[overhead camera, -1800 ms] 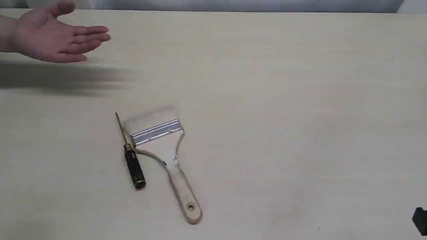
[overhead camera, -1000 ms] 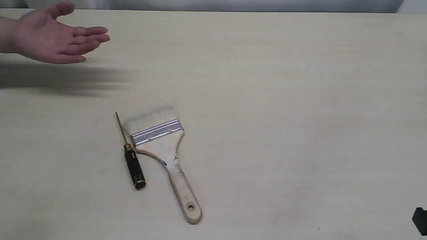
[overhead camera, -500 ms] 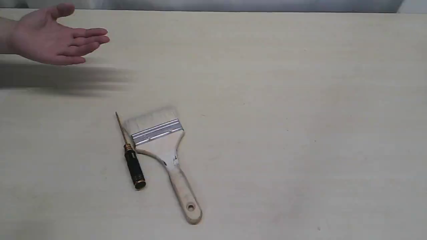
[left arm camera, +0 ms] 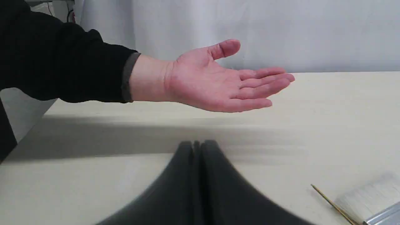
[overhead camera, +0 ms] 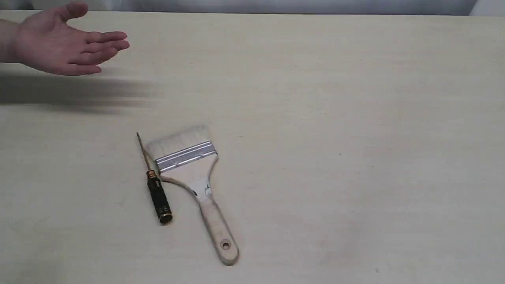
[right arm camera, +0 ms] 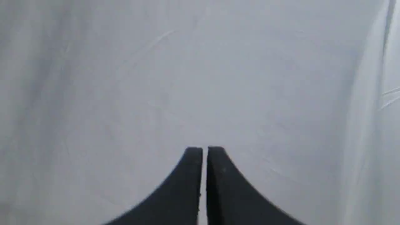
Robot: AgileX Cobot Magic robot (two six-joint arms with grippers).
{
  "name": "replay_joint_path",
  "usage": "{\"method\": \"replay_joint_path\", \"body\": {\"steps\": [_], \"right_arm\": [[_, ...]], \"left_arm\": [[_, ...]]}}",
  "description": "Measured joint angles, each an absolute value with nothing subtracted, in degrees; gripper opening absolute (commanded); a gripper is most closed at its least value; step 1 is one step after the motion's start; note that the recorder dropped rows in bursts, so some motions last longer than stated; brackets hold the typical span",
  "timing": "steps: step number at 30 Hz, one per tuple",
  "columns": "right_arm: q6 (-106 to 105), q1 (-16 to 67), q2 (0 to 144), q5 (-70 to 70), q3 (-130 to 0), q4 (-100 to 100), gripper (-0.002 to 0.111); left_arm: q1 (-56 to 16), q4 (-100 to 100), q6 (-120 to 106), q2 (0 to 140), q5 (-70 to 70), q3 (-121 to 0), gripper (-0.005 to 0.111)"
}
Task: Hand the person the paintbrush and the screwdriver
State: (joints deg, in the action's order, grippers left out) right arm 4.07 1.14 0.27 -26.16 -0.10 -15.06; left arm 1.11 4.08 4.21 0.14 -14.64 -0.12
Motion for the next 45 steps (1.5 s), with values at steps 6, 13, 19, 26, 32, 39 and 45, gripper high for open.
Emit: {"method": "replay_joint_path", "body": {"steps": [6, 13, 19, 26, 32, 39, 45], "right_arm": [[29.5, 1.1, 0.2, -34.2, -0.1, -14.0, 0.004], [44.3, 1.1, 1.3, -41.2, -3.1, -28.1, 0.004], [52.1, 1.1, 8.2, -46.9, -12.8, -45.0, 0.005], [58.1, 1.1, 18.0, -49.4, -22.4, -56.4, 0.032], [74.5, 1.1, 28.8, -41.9, -30.1, -69.0, 0.045], [97.3, 1.1, 44.7, -40.1, -40.2, -90.7, 0.045], [105.1, 6.1, 57.8, -36.9, -44.3, -98.9, 0.045]], "left_arm": [[1.1, 4.1, 4.2, 0.1, -14.6, -0.1, 0.0], [1.1, 4.1, 4.2, 0.1, -14.6, -0.1, 0.0], [1.1, 4.1, 4.2, 0.1, -14.6, -0.1, 0.0], [1.1, 4.1, 4.2, 0.1, -14.6, -0.1, 0.0], [1.1, 4.1, 4.2, 0.1, -14.6, -0.1, 0.0], [1.1, 4.1, 4.2, 0.1, -14.6, -0.1, 0.0], [1.1, 4.1, 4.2, 0.1, -14.6, -0.1, 0.0]]}}
